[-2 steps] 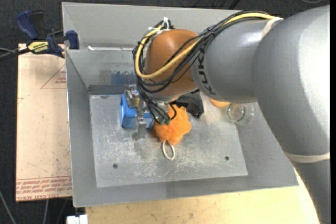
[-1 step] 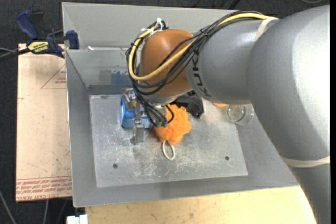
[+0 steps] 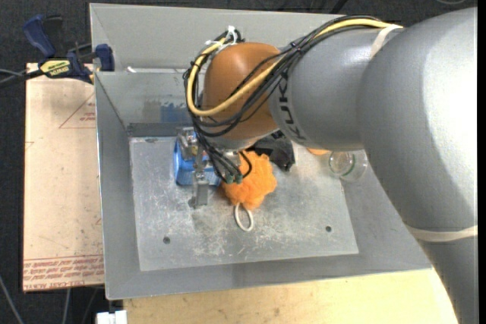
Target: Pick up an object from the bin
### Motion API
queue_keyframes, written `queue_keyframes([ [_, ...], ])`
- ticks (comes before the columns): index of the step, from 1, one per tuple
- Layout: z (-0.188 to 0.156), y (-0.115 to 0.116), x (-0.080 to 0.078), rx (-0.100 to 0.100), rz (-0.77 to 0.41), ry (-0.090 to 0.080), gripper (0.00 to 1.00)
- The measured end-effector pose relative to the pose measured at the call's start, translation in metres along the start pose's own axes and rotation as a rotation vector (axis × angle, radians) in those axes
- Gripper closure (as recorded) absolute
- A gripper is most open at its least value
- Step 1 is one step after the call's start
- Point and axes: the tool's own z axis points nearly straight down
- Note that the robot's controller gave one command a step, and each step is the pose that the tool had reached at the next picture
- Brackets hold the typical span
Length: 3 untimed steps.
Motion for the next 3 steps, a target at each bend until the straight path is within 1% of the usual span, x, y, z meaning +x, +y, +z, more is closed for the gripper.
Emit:
queue_keyframes([
  [1, -0.0064, 0.0011, -0.0053, -0.004, 0.001, -0.018, 1.00],
  [3, -0.0064, 0.0013, -0.0053, -0.004, 0.001, -0.018, 1.00],
])
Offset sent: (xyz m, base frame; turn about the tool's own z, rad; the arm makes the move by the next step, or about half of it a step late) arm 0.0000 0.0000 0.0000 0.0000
